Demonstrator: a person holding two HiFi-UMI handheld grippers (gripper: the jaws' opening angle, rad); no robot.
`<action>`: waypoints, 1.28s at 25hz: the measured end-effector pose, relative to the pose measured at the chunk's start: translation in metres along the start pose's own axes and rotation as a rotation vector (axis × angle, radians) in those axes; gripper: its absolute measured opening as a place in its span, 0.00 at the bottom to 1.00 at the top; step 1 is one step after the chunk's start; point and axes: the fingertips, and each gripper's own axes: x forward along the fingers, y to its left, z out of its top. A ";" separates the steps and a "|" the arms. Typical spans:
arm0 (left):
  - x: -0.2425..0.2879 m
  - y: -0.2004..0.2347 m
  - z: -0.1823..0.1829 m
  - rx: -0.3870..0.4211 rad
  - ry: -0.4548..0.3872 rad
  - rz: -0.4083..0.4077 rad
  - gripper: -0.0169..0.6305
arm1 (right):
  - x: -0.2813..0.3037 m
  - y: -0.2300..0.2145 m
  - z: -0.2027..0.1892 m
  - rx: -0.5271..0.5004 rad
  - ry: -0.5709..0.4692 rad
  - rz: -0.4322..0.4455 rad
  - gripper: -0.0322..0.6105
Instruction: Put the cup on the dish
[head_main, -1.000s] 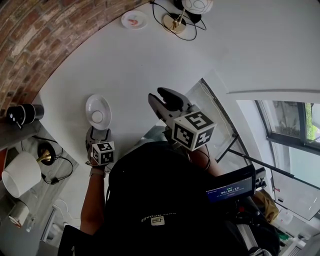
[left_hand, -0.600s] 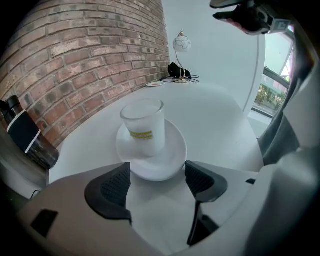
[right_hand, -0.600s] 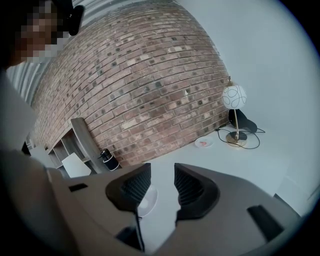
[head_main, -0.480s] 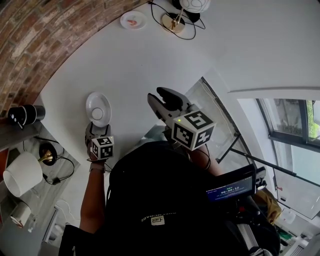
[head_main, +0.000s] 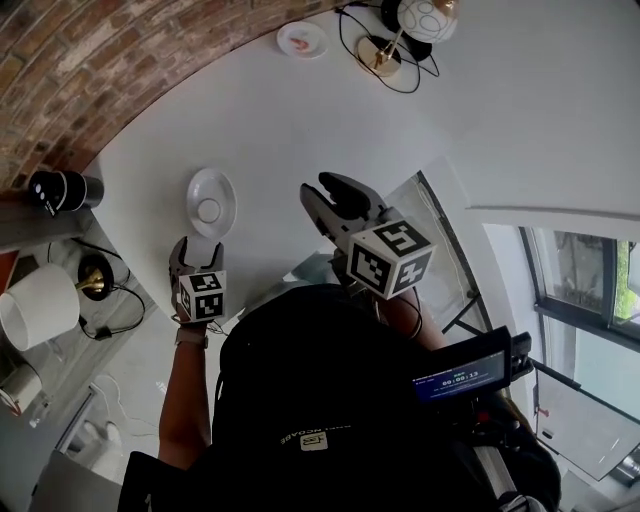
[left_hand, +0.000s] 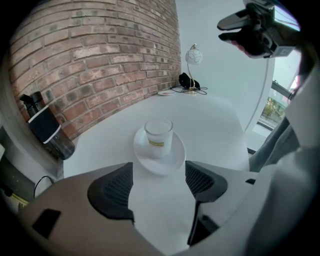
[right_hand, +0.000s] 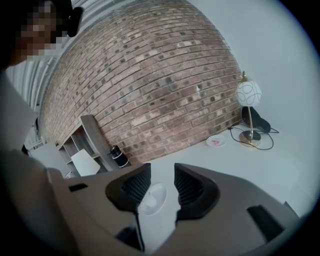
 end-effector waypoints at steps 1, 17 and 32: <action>-0.008 0.001 0.004 -0.017 -0.012 0.006 0.54 | 0.004 0.003 0.000 -0.006 0.007 0.017 0.28; -0.136 0.025 0.066 -0.243 -0.247 0.152 0.54 | 0.069 0.099 0.006 -0.107 0.070 0.365 0.28; -0.235 0.048 0.074 -0.669 -0.554 0.205 0.53 | 0.079 0.186 -0.008 -0.210 0.136 0.625 0.28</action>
